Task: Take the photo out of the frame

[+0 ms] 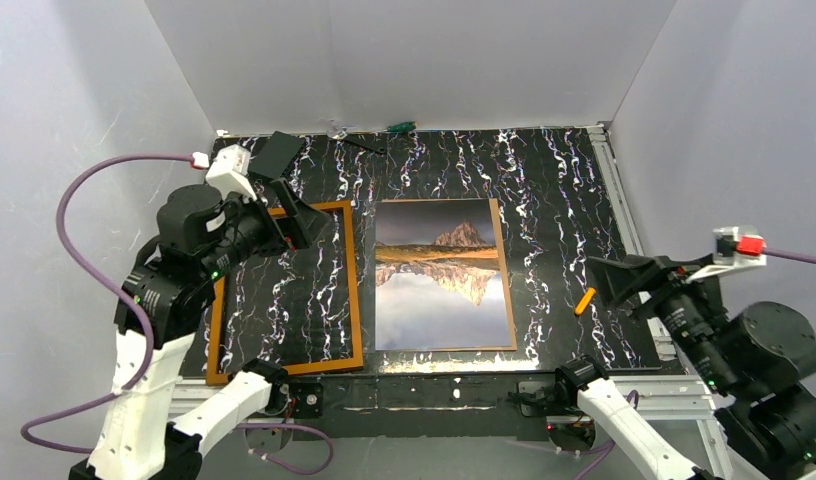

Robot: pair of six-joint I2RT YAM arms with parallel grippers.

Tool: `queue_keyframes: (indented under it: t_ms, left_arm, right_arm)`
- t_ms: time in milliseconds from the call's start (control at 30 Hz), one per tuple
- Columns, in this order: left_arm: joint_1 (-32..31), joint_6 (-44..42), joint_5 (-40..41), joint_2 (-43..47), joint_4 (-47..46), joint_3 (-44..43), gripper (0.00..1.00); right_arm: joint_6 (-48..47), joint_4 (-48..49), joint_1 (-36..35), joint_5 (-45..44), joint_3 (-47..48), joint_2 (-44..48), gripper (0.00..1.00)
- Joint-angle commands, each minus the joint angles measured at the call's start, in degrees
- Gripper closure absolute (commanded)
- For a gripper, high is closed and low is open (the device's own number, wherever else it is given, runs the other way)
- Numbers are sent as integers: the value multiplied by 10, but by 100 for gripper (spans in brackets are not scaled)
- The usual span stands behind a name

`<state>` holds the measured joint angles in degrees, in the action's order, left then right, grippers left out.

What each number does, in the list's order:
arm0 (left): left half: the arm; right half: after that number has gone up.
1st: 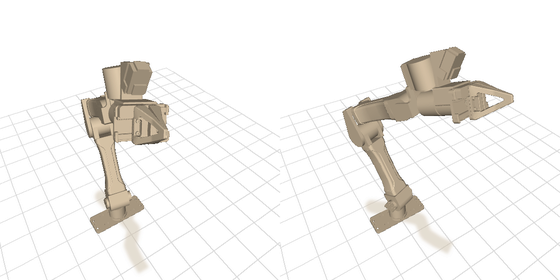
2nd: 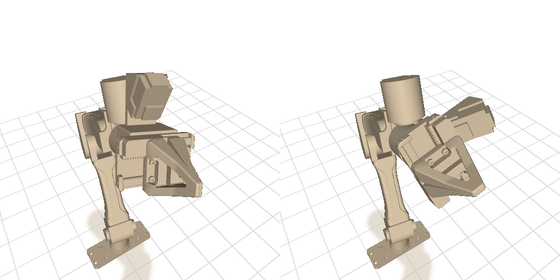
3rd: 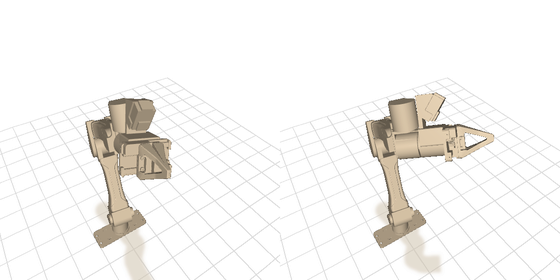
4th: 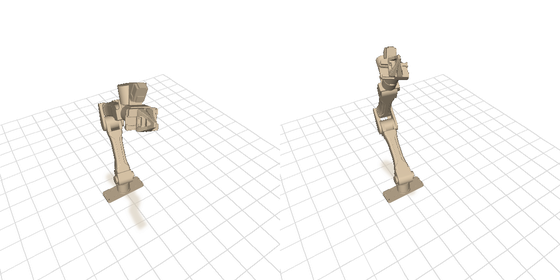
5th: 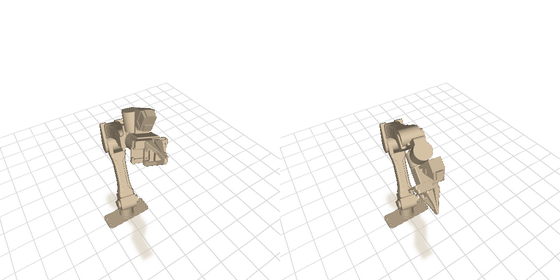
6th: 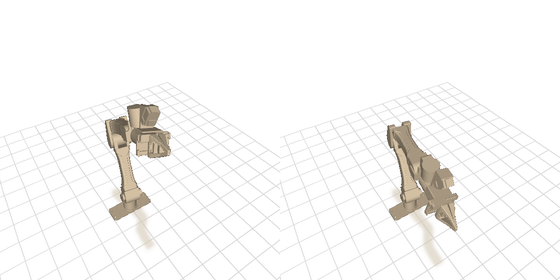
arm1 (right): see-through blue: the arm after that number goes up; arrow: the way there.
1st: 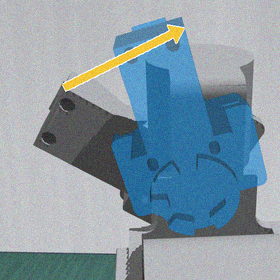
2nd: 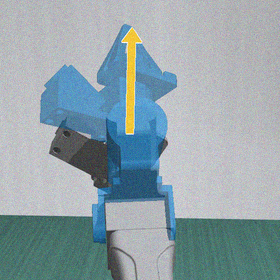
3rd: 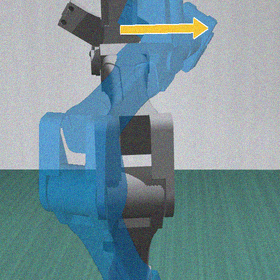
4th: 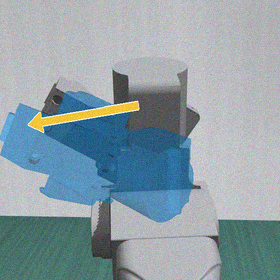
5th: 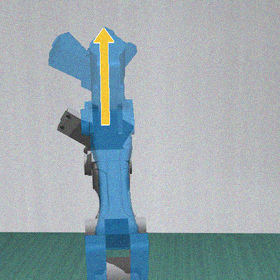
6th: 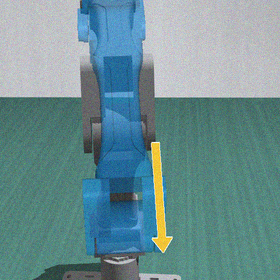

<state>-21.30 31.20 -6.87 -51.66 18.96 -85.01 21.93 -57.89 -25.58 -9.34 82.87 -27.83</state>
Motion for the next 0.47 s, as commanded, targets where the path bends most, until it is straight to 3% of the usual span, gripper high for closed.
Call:
queue_keyframes:
  t_ms: [0, 300, 433]
  left_arm:
    - [-3, -34, 50, 12, 15, -19, 2]
    - [-3, -33, 52, 7, 33, -14, 2]
    - [-3, -29, 44, 0, 33, -16, 2]
  right_arm:
    - [-11, -11, 1, -36, 57, -5, 16]
    - [-42, 43, 1, -31, 8, 29, 13]
    - [-18, 11, 5, -77, 46, -3, 12]
